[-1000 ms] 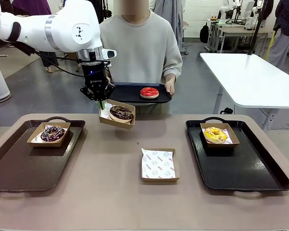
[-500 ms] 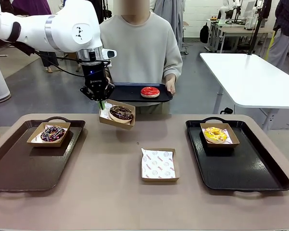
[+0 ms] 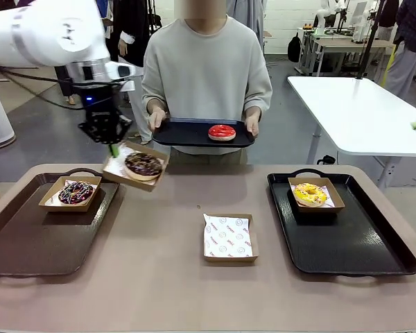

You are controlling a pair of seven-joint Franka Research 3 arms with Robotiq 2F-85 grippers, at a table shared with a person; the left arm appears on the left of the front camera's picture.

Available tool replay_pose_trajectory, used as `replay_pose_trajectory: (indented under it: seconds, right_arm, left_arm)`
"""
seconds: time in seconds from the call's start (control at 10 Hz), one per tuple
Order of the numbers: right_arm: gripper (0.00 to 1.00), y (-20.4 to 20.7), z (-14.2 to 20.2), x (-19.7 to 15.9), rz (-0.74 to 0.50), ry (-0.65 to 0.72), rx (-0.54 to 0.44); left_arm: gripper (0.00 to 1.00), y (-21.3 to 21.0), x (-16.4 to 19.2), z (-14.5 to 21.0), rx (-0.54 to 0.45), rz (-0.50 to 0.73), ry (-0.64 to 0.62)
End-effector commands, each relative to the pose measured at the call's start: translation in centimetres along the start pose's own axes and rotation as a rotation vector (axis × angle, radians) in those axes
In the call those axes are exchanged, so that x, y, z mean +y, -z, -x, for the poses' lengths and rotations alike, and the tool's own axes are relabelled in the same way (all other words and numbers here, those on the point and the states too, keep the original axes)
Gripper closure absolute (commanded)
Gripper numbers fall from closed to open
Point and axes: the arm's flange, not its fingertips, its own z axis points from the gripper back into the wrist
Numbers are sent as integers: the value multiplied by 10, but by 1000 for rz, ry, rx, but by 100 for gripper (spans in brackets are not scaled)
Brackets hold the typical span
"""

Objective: Individually package the donuts and arrange them on the tray.
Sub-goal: Place the picked Paper togo box on the Handle tray while simultaneously picking up another Paper togo box from the table with the other hand.

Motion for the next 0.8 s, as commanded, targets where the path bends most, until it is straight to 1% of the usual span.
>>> replay_pose_trajectory:
  seconds: [0.0,0.3,0.4,0.5,0.7]
  right_arm:
    - [0,24,-3,47,110,-18,32]
    - [0,83,10,119,258,-78,66]
    - [0,110,17,138,292,-103,77]
    - [0,136,22,152,323,-118,100]
    - [0,186,29,164,386,-138,125]
  left_arm:
    - [99,0,36,34,13,26,17]
    - [99,2,74,70,7,16,-15]
    - [99,7,87,80,8,19,-40]
    - [99,10,100,85,2,29,-46]
    - [99,21,117,95,-16,18,-42]
